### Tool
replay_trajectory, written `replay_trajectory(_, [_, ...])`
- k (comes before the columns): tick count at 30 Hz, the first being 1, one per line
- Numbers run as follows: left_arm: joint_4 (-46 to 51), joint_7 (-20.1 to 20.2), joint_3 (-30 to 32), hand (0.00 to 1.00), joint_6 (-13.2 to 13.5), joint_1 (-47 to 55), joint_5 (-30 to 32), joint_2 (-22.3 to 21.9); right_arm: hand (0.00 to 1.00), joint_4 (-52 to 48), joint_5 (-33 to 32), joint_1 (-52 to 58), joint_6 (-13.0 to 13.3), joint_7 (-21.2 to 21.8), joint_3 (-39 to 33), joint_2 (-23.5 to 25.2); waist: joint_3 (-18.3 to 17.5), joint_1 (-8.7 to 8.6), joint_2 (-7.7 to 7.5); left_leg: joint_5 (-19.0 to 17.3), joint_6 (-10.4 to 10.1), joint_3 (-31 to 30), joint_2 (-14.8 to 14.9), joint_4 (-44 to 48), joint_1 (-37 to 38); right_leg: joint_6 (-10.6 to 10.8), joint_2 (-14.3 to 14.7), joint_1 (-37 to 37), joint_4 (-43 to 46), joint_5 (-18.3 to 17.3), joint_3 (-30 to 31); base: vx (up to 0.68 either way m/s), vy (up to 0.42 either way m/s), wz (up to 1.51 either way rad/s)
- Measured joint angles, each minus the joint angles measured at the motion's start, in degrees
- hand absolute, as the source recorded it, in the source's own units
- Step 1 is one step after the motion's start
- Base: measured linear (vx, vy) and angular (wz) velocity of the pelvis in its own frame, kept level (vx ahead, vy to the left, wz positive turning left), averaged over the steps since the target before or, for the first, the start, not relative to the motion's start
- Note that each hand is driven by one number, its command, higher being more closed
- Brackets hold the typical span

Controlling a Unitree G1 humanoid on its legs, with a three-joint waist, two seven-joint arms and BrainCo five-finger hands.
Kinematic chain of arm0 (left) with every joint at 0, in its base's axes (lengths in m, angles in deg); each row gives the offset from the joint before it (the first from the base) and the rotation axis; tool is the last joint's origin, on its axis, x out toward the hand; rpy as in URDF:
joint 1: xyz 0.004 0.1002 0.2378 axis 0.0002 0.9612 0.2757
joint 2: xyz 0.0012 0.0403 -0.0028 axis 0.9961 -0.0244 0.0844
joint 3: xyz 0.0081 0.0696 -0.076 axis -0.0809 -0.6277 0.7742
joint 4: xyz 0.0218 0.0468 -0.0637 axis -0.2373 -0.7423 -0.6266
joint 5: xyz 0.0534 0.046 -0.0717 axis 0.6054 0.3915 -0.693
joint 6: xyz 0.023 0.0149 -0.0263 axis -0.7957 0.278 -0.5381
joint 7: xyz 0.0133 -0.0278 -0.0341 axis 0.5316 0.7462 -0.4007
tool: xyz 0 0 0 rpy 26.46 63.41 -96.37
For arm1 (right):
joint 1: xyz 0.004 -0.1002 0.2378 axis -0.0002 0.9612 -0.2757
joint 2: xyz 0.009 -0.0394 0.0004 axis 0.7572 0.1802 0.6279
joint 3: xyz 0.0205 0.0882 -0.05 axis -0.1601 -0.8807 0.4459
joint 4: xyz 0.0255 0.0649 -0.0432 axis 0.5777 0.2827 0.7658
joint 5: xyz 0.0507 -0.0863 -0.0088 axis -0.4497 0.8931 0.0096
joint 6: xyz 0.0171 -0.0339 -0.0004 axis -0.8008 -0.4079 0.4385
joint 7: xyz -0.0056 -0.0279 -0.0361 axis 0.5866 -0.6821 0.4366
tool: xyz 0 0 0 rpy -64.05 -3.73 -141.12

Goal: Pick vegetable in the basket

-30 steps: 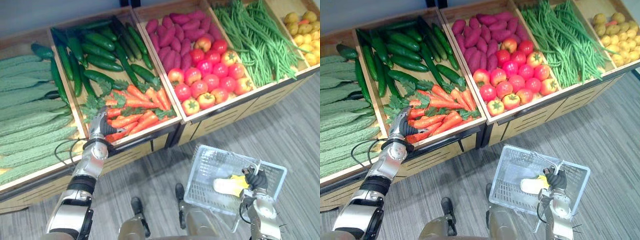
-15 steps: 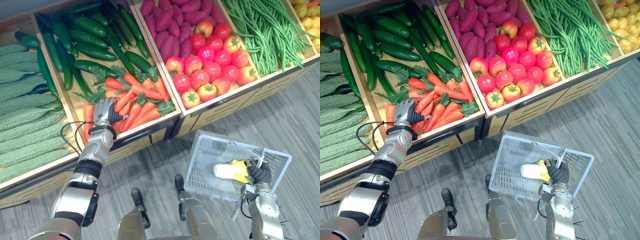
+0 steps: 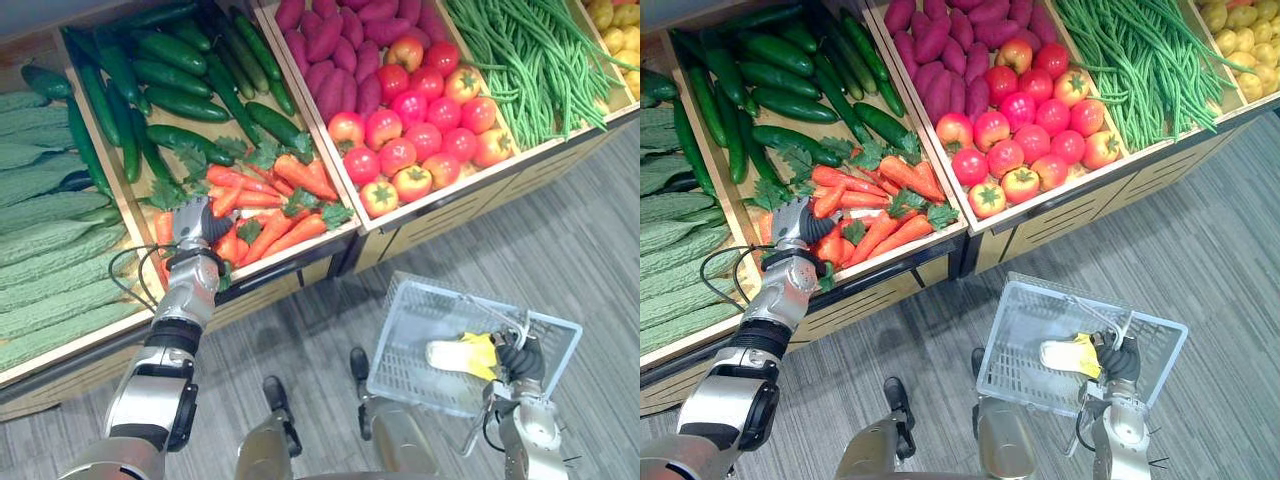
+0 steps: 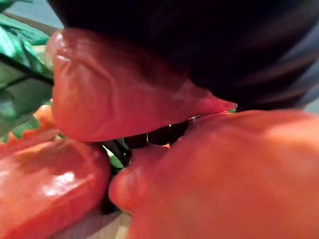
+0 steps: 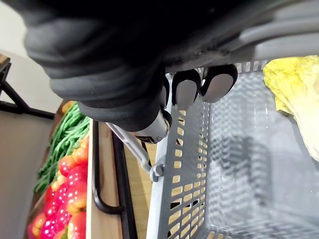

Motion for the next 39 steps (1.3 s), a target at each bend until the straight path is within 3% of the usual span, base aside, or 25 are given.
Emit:
replay_trajectory(9, [16.27,-5.14,7.06,1.0,-1.11,5.98,-4.62,-0.22,1.0,-0.02,0.02,-0.01,0.02,0.07,0.03,1.05,-0.09,0.13,0.34,0.02,0.02,-0.08,-0.35,-0.03,1.12,0.17,-0.01,1.72,-1.39,0.41,0.04,0.0,0.0,0.0])
replay_trajectory(13, [24.82,-7.38,8.48,1.0,-0.8,9.87,-7.69,-3.21,1.0,0.52,0.04,-0.19,0.02,0.09,0.0,1.26,-0.17,0.63,0.47,0.03,0.03,-0.34,-0.56,-0.04,1.56,0.17,0.03,2.38,-1.63,0.41,-0.09,0.0,0.0,0.0])
replay_trajectory(15, [28.44,-8.32,8.74,1.0,0.78,13.52,-12.55,-7.84,1.0,2.24,0.06,-0.86,0.01,0.06,-0.25,1.29,-0.89,1.04,0.98,-0.02,0.09,-0.91,-0.81,-0.18,2.06,0.22,0.03,3.18,-1.81,0.37,-0.26,0.01,-0.001,0.09])
replay_trajectory(21, [33.38,-8.37,10.05,1.0,3.33,22.92,-20.0,-15.88,1.0,2.53,0.08,-0.93,-0.51,0.06,-0.44,2.22,-3.32,1.49,2.73,-0.03,0.2,-0.83,-1.19,-1.71,4.25,0.52,-0.1,4.74,-1.92,0.14,-0.26,0.0,0.002,0.01])
replay_trajectory(23, [35.48,-8.33,10.34,1.0,5.41,26.86,-23.19,-18.58,1.0,2.52,0.11,-0.95,-0.73,0.05,-0.48,2.25,-4.67,1.72,3.17,-0.05,0.18,-0.48,-1.16,-2.31,5.82,0.6,-0.05,6.21,-2.45,0.07,-0.19,0.01,0.009,-0.04])
replay_trajectory(32, [40.48,-6.01,9.85,1.0,10.24,31.99,-33.36,-24.15,1.0,0.84,0.25,0.51,-1.55,-0.28,-0.91,4.06,-8.78,2.15,3.1,-0.14,-0.27,0.74,-1.01,-3.75,8.55,1.23,-0.08,7.83,-2.6,-0.37,0.07,0.01,0.004,-0.04])
replay_trajectory(35, [41.88,-4.7,8.3,1.0,11.28,33.25,-36.65,-25.1,1.0,-0.68,0.32,1.48,-1.74,-0.44,-0.93,4.91,-9.53,3.1,2.89,-0.4,-0.3,2.06,-0.91,-3.54,9.33,1.18,0.09,7.98,-2.52,-0.32,1.33,0.02,0.01,-0.2])
replay_trajectory(39, [42.09,-4.34,5.64,1.0,11.68,33.27,-40.09,-25.58,1.0,-2.78,0.81,1.16,-1.83,-0.94,-0.76,5.31,-9.61,3.67,2.58,-3.62,-0.46,5.3,0.1,1.15,9.27,1.38,0.9,7.6,-1.42,-0.38,4.55,0.01,0.016,-0.44])
